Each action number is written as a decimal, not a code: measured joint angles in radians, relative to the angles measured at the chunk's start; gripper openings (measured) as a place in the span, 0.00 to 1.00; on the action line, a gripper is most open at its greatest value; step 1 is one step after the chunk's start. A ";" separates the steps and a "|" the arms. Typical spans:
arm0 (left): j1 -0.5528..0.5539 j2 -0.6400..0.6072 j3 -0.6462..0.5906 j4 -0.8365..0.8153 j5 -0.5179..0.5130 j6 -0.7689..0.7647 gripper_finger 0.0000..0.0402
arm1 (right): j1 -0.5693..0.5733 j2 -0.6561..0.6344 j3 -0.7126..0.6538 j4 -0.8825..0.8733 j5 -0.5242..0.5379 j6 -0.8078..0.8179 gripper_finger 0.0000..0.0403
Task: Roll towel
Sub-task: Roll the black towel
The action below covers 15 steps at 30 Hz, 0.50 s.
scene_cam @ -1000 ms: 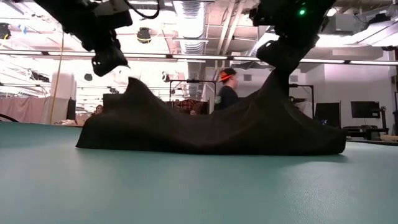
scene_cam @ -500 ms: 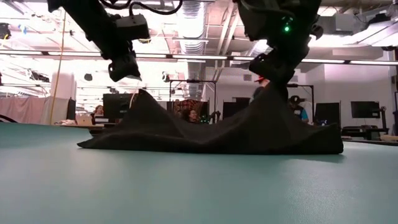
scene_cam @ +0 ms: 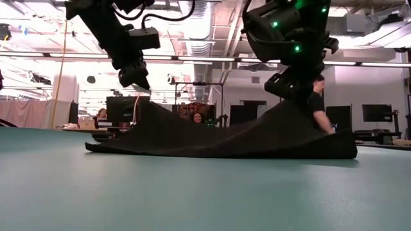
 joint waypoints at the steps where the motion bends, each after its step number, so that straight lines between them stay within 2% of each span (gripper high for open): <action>1: 0.002 0.000 0.000 0.013 0.018 0.003 0.00 | 0.003 0.000 0.000 0.000 -0.001 0.000 0.04; 8: 0.015 0.000 0.000 0.024 0.015 -0.010 0.00 | 0.025 0.000 0.000 0.000 -0.061 0.003 0.13; 15: 0.044 0.000 0.000 -0.014 0.115 -0.069 0.00 | 0.018 0.000 0.000 0.000 -0.068 -0.005 0.25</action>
